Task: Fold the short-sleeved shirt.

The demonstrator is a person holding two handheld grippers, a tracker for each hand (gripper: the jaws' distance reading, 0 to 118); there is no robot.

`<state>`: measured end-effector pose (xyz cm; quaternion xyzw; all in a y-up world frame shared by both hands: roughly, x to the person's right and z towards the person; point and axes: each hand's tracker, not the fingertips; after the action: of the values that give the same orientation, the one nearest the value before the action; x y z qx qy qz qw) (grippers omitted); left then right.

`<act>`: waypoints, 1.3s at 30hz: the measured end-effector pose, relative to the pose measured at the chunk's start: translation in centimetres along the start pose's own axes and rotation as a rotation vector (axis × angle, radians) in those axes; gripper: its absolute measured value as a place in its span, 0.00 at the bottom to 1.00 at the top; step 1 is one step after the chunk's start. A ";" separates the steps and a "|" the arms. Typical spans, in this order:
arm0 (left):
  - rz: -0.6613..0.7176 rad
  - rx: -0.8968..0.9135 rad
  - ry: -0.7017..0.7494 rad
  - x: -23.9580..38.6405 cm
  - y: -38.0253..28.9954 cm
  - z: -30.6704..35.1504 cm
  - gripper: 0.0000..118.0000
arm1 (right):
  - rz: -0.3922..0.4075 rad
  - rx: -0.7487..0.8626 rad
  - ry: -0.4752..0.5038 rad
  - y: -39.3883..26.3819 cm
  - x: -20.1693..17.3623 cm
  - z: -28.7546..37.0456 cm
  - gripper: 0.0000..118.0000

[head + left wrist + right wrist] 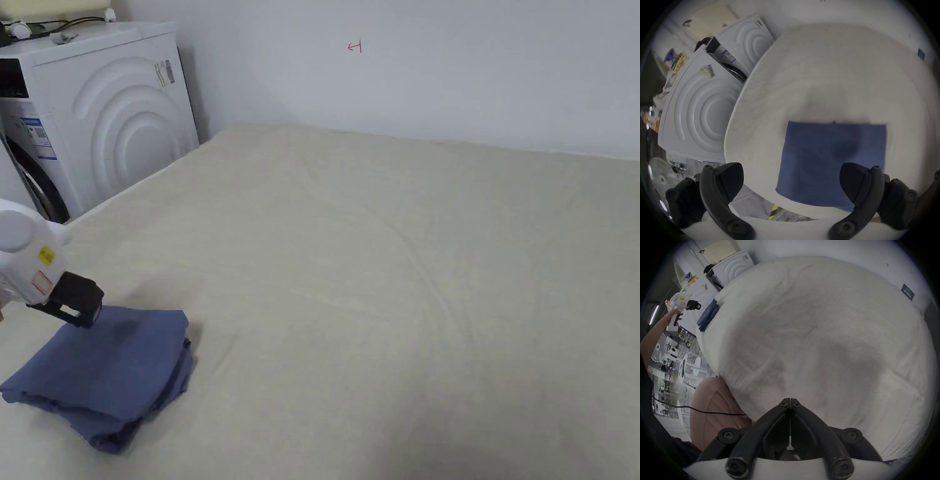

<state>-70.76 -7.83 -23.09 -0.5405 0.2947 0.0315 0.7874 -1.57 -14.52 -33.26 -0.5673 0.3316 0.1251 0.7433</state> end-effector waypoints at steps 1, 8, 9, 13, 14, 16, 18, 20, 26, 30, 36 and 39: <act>0.039 0.039 -0.036 0.6 -0.2 0.5 0.99 | -0.012 0.018 -0.008 -0.1 0.6 0.4 0.00; 0.217 0.315 -0.452 13.3 -6.4 4.6 0.18 | -0.110 0.195 -0.060 -1.5 4.8 3.7 0.00; 0.212 0.331 -0.522 15.9 -7.5 4.9 0.00 | -0.124 0.204 -0.070 -1.7 5.4 4.1 0.00; 0.082 0.415 -0.641 27.2 -12.0 9.8 0.00 | -0.211 0.272 -0.075 -3.0 7.9 6.5 0.00; 0.077 0.464 -0.656 29.1 -12.8 11.2 0.00 | -0.228 0.291 -0.073 -3.3 8.1 7.2 0.00; 0.048 0.557 -0.700 32.3 -14.0 14.1 0.00 | -0.263 0.337 -0.106 -3.8 8.3 8.9 0.00; 0.053 0.645 -0.683 34.3 -14.8 16.9 0.00 | -0.262 0.427 -0.144 -4.4 8.2 10.9 0.00; 0.060 0.746 -0.661 35.1 -15.4 19.6 0.00 | -0.261 0.590 -0.134 -5.5 7.7 13.8 0.00; 0.158 1.032 -0.587 35.3 -17.7 25.9 0.00 | -0.169 1.030 -0.246 -8.5 5.0 18.8 0.00; 0.133 1.173 -0.459 35.7 -18.9 27.6 0.00 | -0.075 1.249 -0.375 -10.3 2.6 19.5 0.00; 0.100 1.300 -0.387 37.2 -21.0 28.5 0.00 | -0.003 1.363 -0.553 -11.2 0.8 17.7 0.00; 0.067 1.298 -0.343 38.4 -21.1 27.4 0.00 | 0.018 1.340 -0.598 -10.8 0.9 15.9 0.00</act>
<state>-19.58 -3.08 -17.98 0.0643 0.1413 -0.0423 0.9870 10.80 -3.45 -23.43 0.0699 0.1248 0.0511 0.9884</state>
